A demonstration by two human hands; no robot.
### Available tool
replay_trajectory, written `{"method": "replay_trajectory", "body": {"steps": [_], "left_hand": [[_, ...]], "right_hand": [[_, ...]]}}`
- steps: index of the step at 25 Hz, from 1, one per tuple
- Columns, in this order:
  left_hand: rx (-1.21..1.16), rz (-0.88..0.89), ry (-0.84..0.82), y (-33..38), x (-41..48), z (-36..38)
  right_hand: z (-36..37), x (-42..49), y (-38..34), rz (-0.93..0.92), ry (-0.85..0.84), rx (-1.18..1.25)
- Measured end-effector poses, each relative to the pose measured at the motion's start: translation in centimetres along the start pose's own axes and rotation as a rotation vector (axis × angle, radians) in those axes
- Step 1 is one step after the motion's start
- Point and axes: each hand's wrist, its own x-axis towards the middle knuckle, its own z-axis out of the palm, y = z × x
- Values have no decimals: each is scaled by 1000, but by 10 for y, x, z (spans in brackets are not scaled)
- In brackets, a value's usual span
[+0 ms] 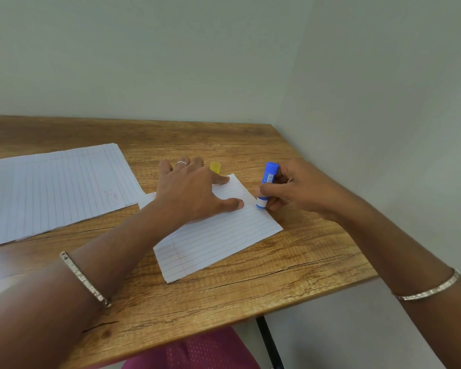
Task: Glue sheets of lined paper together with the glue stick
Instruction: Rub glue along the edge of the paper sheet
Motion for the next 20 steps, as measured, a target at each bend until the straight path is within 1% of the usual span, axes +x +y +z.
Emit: {"method": "replay_trajectory", "body": {"steps": [3, 7, 9, 14, 20], "left_hand": [[-3, -7, 10, 0, 0, 1], [11, -19, 5, 1, 0, 1], [11, -18, 1, 2, 0, 0], [1, -19, 6, 1, -1, 0], [11, -16, 24, 2, -2, 1]], "right_hand": [[8, 3, -2, -49, 53, -5], [6, 0, -5, -51, 13, -86], [3, -4, -4, -45, -1, -90], [0, -19, 2, -19, 12, -67], [0, -36, 3, -30, 30, -147]]}}
